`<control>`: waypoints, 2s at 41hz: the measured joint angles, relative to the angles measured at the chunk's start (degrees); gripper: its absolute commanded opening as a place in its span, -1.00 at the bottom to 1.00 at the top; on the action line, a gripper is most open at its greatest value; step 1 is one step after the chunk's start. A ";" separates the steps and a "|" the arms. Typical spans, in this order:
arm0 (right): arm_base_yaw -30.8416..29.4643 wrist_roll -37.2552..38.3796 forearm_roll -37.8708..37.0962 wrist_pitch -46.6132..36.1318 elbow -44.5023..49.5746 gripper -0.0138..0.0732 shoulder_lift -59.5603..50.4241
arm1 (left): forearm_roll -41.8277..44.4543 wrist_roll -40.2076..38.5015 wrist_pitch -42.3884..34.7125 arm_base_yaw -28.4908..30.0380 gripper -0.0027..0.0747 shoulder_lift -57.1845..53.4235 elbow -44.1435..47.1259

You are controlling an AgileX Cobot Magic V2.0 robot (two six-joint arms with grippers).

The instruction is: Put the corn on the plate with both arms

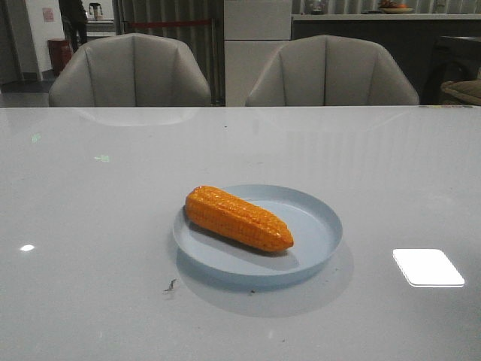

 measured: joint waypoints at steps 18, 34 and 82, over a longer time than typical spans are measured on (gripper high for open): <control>0.00 0.00 0.00 0.00 0.00 0.46 0.00 | 24.47 -16.36 7.00 9.62 -0.69 -18.16 0.57; 0.00 0.00 0.00 0.00 0.00 0.46 0.00 | 25.99 -17.41 9.13 10.39 -0.69 -38.59 14.31; 0.00 0.00 0.00 0.00 0.00 0.46 0.00 | 24.73 -18.35 13.22 10.39 -0.69 -39.03 24.01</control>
